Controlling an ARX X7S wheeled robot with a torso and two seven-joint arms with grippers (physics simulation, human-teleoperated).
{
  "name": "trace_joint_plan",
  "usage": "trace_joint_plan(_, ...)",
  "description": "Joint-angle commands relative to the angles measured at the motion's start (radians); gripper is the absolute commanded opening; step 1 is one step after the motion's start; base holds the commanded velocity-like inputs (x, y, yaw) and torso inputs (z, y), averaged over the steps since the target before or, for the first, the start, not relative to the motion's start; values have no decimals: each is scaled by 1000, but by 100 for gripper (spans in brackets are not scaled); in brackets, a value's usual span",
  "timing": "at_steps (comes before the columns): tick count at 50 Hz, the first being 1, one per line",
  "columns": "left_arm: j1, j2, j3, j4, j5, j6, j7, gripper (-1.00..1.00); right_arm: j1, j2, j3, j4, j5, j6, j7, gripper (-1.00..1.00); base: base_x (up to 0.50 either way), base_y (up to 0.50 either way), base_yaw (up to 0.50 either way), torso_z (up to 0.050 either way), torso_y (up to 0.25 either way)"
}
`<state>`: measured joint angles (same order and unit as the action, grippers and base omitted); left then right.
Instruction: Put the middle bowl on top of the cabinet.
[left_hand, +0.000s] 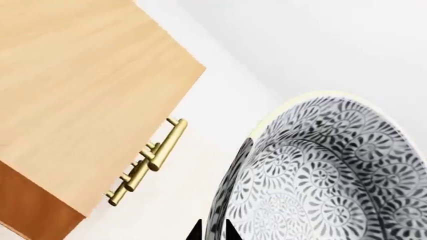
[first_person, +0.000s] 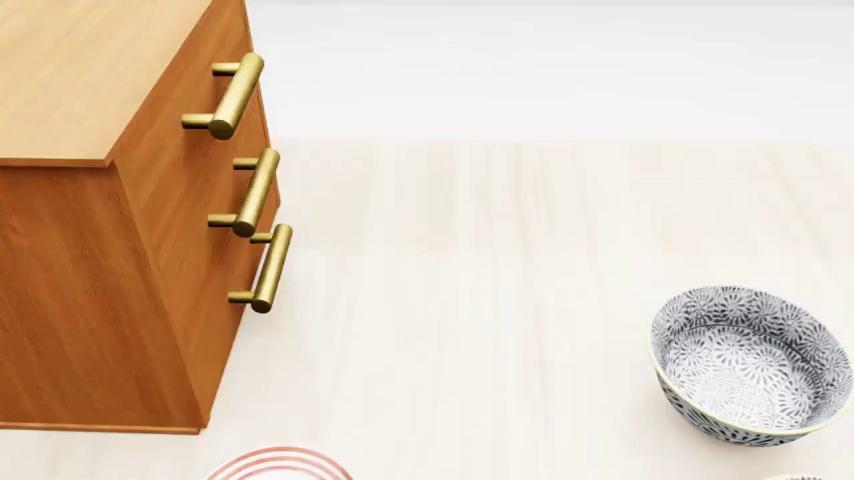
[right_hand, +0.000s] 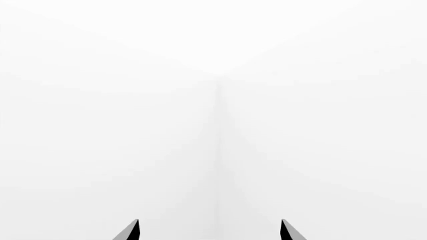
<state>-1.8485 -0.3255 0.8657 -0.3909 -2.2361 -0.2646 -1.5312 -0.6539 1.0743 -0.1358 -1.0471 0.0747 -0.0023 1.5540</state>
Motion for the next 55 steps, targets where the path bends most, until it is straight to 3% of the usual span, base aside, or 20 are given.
trace_joint_plan(1,-104,78,158,-469,47,-42,76,-100,-39,6,32,0,-4,-22,11,100,0,0,0,0,0)
trace_joint_plan(12,-161,207,260,-914,105,-155,245,-100,-4,2,3,0,-4,-8,12,100,0,0,0,0,0)
trace_joint_plan(23,-126,177,456,-917,26,-129,262,-100,-12,-6,10,0,-14,-11,12,100,0,0,0,0,0)
trace_joint_plan(37,-117,132,749,-917,-307,103,222,-100,-33,-9,22,0,-21,-21,11,100,0,0,0,0,1)
trace_joint_plan(55,-108,115,1053,-917,-578,155,262,-100,-50,-3,39,0,-22,-28,12,100,0,0,0,0,0)
